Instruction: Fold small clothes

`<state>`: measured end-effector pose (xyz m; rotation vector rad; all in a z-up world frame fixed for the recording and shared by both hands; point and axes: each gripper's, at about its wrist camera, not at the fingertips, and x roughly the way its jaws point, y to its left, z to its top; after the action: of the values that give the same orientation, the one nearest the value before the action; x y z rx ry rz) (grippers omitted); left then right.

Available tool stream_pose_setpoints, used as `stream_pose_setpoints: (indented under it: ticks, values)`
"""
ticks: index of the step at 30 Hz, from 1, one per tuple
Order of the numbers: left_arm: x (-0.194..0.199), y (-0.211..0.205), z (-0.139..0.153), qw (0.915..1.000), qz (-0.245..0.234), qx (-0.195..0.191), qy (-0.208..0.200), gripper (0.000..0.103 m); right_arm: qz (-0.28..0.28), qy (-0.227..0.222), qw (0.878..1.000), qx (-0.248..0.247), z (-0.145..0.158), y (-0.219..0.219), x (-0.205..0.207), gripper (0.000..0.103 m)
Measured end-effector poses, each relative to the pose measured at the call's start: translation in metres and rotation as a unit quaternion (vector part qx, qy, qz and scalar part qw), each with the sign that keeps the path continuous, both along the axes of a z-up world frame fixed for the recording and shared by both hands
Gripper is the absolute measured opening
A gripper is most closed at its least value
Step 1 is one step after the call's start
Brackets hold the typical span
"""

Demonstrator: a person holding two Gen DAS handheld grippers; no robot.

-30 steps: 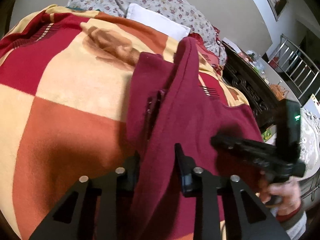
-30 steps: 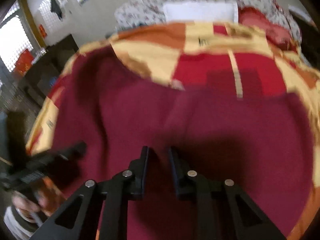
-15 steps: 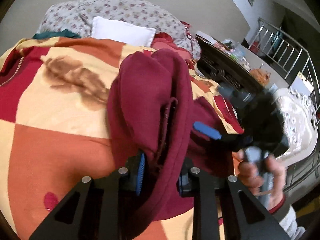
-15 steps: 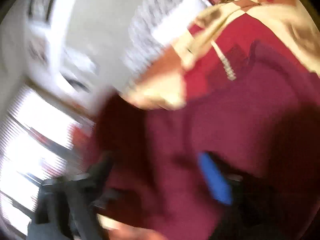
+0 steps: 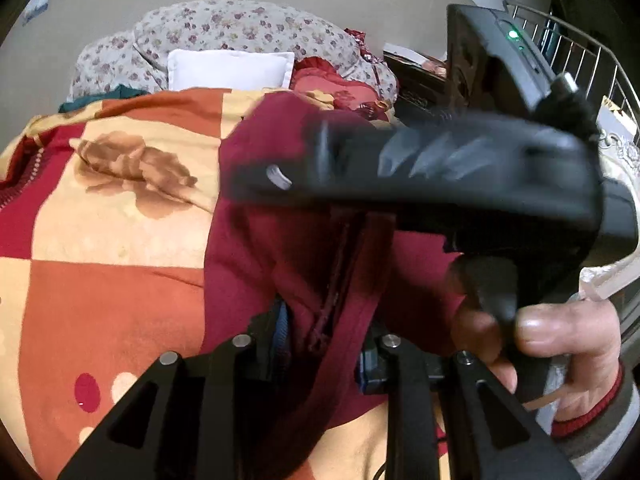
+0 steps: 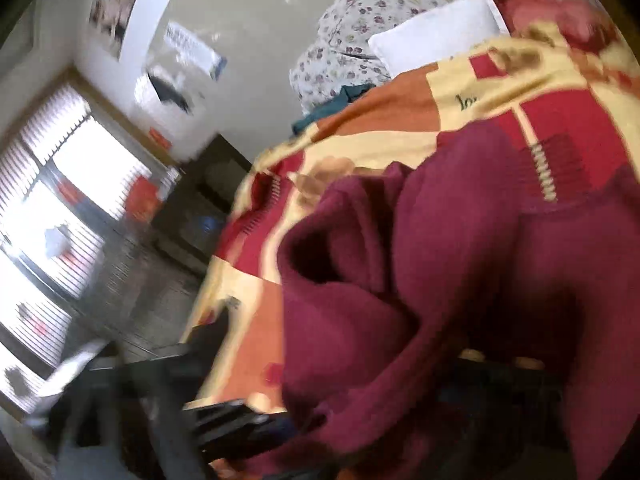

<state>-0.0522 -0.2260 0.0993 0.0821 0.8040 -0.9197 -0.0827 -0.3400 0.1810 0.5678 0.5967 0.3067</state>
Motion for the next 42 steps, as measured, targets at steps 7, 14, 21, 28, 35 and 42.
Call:
stream_pose_setpoints:
  ticks: [7, 14, 21, 28, 35, 42]
  values:
    - [-0.027, 0.002, 0.037, 0.9948, -0.084, -0.051, 0.026, 0.073, -0.056, -0.015, 0.996, -0.069, 0.008, -0.058, -0.035, 0.021]
    - [-0.031, 0.011, 0.04, 0.9974, -0.062, -0.034, -0.016, 0.078, -0.14, 0.0, 0.982, -0.124, -0.001, -0.124, -0.06, 0.02]
    - [-0.026, -0.026, -0.011, 0.9971, -0.069, 0.023, 0.023, 0.078, -0.163, 0.032, 0.974, -0.155, -0.025, -0.133, -0.041, 0.03]
    - [-0.034, -0.028, -0.03, 0.996, -0.072, 0.053, 0.006, 0.078, -0.145, -0.015, 0.981, -0.127, 0.021, -0.11, -0.121, 0.064]
    - [-0.029, -0.018, -0.048, 0.9957, -0.059, 0.068, 0.019, 0.079, -0.092, 0.013, 0.975, -0.201, -0.008, -0.046, -0.142, 0.062]
    - [-0.035, -0.01, -0.057, 0.9935, -0.07, 0.086, 0.026, 0.079, -0.127, 0.088, 0.955, -0.255, -0.071, -0.06, -0.146, 0.062]
